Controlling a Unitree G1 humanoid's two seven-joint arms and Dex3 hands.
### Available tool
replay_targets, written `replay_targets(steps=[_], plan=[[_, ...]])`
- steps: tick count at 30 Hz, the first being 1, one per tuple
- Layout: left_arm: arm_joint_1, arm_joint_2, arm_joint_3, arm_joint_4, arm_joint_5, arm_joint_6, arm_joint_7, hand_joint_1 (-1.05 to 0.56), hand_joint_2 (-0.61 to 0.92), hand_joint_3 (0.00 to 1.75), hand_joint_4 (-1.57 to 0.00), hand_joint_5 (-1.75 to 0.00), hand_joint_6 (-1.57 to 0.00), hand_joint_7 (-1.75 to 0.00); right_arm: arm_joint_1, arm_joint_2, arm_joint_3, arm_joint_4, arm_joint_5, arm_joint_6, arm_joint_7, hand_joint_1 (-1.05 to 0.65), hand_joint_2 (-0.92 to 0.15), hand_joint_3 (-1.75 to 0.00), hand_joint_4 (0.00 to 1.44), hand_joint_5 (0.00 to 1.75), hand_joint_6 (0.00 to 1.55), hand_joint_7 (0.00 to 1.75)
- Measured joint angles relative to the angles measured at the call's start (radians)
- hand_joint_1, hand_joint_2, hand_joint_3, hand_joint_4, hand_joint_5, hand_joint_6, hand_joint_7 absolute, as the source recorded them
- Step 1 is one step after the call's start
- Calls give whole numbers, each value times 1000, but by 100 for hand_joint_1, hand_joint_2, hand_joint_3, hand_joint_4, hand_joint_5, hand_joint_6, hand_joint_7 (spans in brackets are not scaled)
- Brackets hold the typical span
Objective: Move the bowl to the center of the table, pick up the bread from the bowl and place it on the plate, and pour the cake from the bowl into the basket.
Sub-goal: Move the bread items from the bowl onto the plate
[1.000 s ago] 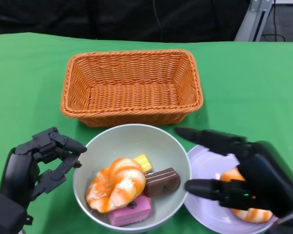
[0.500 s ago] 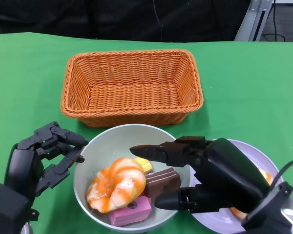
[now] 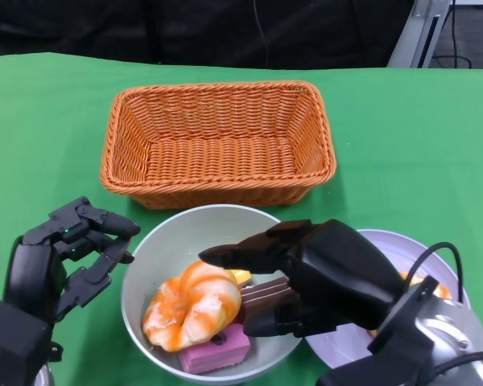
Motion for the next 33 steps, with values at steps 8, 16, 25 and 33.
replay_targets(steps=[8,16,25,33], plan=[[-8,0,21,10,-1,1,25,-13,91,34,-72,-137,-80,-105,-59,8,44,112,-111,-70,-117,-66,-90,-2,65,7,62,1],[-27,-5,29,-9,-81,79,14,-14,88,35,-75,-134,-79,-105,-138,6,110,265,-235,-141,-262,-70,-88,0,67,5,65,1],[-24,-5,41,-92,-163,237,-24,-11,90,33,-78,-135,-84,-95,-176,-26,151,338,-314,-158,-321,-70,-89,0,65,3,63,0],[-23,-2,51,-119,-163,277,-40,-13,88,31,-79,-135,-87,-95,-216,-17,194,404,-355,-157,-392,-73,-91,-1,67,3,65,1]])
